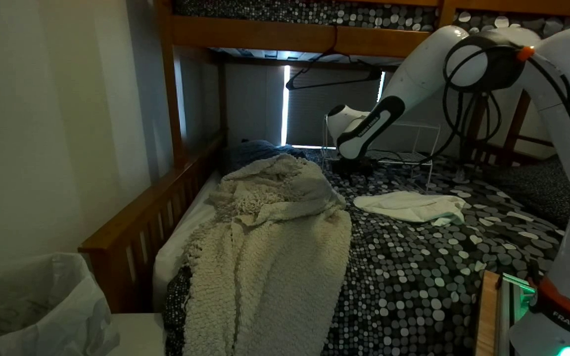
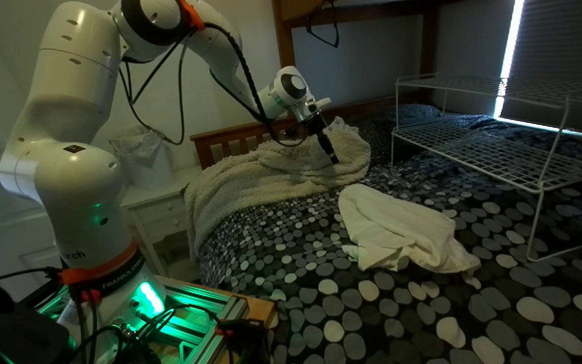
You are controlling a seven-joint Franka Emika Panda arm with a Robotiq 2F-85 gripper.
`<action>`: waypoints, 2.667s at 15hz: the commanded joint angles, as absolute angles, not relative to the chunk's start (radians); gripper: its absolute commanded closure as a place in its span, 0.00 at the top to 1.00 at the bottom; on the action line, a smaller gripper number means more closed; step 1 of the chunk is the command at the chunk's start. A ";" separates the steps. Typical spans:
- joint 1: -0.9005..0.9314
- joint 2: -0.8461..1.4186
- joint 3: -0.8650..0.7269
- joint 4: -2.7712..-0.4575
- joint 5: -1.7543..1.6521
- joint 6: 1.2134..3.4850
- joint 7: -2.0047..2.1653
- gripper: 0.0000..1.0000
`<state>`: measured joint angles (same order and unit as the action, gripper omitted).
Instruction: Move the white pillow case to the right, unfold the white pillow case downwards on the bed
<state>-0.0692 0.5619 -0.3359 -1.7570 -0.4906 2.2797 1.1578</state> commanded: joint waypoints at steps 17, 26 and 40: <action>-0.171 -0.329 -0.174 -2.451 -0.678 2.015 0.240 1.00; -0.214 -0.307 -0.184 -2.419 -0.689 2.018 0.182 1.00; -0.434 0.157 -0.511 -2.370 -0.233 2.459 -0.472 1.00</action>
